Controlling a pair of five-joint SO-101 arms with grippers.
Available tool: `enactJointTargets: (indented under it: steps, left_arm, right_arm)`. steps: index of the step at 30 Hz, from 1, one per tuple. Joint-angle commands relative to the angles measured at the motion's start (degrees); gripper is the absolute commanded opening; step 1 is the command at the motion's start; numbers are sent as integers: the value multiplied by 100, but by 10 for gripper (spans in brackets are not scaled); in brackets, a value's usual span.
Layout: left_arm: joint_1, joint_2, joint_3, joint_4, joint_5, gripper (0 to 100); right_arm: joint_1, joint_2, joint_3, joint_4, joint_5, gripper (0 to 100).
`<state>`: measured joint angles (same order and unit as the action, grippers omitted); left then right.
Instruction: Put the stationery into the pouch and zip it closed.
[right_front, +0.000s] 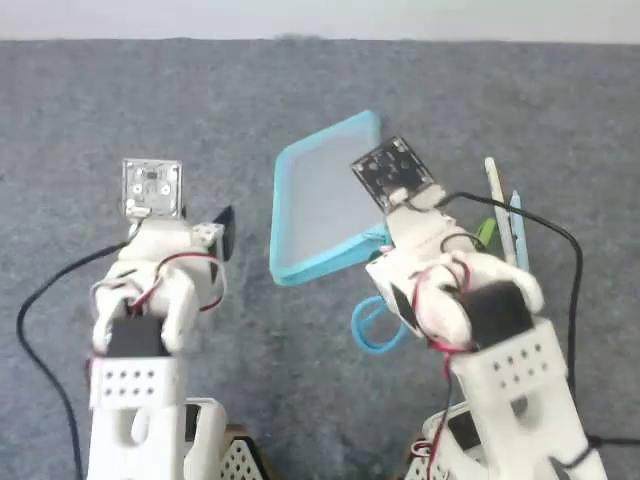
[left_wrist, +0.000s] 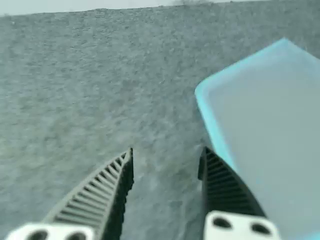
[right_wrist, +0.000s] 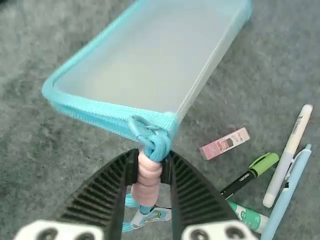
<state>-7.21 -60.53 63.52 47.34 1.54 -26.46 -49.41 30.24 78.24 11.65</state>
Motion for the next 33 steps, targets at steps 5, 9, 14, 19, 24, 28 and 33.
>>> enactJointTargets:
  steps: [5, 9, 14, 19, 24, 28, 33]
  left_arm:
    - [1020, 2119, 101, -1697, 141, 206]
    - [1231, 2787, -110, -1697, 149, 206]
    - [1679, 2884, -66, -1688, 158, 206]
    - [1653, 2866, -13, -1688, 176, 206]
    - [686, 2180, -57, -1240, 782, 206]
    - [-176, 862, -119, -387, 853, 206]
    - [-1152, -677, -22, 290, 229, 206]
  right_arm:
    - [-127, 251, -1002, -145, 26, 6]
    - [-462, 1024, -2127, 180, 26, 6]
    - [-1235, 2018, -3982, 919, 18, 6]
    - [-2053, 2527, -4273, 1525, 448, 6]
    - [-2141, 2202, -3332, 1086, 536, 6]
    - [-2141, 1692, -1864, 312, 536, 6]
    - [-2132, 1182, -53, -752, 484, 6]
